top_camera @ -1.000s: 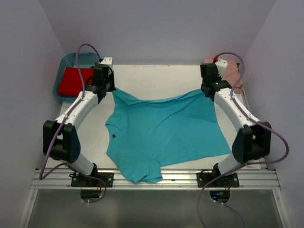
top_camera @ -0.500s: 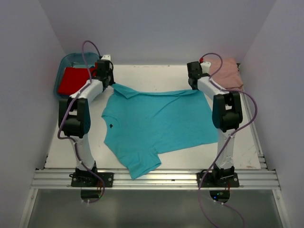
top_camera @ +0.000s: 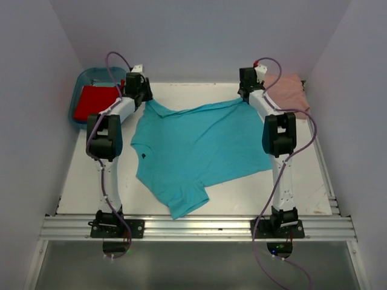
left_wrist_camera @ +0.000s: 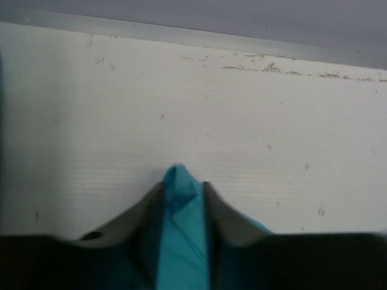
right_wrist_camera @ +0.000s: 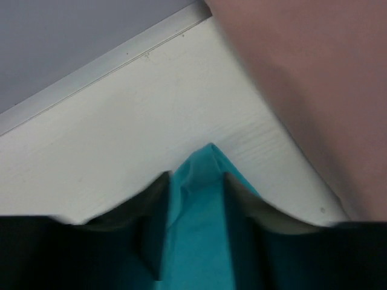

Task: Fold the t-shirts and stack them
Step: Flatten the tshirt out

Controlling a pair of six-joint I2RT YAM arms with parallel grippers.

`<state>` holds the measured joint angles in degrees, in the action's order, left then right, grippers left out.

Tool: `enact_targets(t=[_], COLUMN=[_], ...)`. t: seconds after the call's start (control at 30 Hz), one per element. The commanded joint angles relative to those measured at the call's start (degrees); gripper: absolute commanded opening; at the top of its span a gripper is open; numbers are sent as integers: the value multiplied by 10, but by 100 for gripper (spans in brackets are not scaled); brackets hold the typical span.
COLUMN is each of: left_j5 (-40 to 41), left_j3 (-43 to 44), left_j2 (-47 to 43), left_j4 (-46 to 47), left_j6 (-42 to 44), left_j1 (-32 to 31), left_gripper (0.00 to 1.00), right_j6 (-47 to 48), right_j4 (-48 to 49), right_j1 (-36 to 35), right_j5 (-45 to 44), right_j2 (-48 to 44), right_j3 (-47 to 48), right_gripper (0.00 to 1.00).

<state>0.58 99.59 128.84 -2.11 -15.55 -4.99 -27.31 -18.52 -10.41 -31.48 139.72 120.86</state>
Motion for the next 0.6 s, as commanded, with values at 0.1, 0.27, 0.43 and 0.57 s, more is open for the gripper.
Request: enact_targets(t=[0.1, 0.27, 0.43, 0.57], left_j5=[-80, -89, -101, -93], left_j3=[-47, -165, -278, -351], left_j2=[-16, -144, -266, -334], left_j4=[167, 242, 307, 298], left_j6=[-96, -103, -123, -131], left_j1=[26, 25, 18, -1], left_gripper=[73, 77, 77, 77], right_j6=[-14, 0, 13, 27], right_j4=[71, 257, 324, 328], right_j1=[24, 29, 29, 29], right_j5=[108, 121, 129, 136], right_j2=[-13, -135, -246, -286], right_j3=[-62, -261, -380, -420], right_gripper=[99, 99, 99, 99])
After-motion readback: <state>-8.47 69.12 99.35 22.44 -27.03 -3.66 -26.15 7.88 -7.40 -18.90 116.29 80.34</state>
